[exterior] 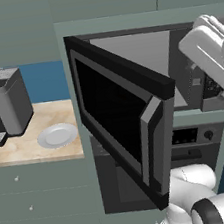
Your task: Pick the carrot from the counter and place it in the microwave. Then turn on the microwave.
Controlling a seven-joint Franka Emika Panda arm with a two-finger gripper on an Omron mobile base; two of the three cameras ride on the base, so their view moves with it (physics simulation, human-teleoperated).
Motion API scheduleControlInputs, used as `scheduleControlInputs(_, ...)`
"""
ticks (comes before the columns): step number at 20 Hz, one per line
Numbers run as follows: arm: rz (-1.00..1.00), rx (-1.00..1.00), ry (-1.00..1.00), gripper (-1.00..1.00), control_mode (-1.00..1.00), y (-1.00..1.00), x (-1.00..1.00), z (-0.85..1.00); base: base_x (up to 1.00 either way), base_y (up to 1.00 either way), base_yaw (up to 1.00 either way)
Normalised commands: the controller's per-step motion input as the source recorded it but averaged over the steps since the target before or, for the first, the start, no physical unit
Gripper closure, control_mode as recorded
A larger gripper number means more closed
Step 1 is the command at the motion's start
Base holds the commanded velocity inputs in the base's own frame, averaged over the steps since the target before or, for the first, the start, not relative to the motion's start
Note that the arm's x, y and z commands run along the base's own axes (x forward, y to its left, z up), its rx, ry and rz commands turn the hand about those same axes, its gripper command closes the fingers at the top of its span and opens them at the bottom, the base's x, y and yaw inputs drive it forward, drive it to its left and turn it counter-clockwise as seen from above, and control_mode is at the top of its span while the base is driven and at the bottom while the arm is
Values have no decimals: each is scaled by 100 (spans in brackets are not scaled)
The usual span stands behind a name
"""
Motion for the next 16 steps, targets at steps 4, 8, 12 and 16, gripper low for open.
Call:
scheduleControlInputs(4, 1, -14, 0, -100, -100, 38, -28, 0, 0, 0, 0)
scheduleControlInputs(8, 0, -13, 0, -100, -100, 36, -20, 0, 0, 0, 0)
scheduleControlInputs(12, 0, -13, 0, -100, -100, 34, -21, 0, 0, 0, 0)
scheduleControlInputs(16, 0, -13, 0, -100, -100, 37, -23, 0, 0, 0, 0)
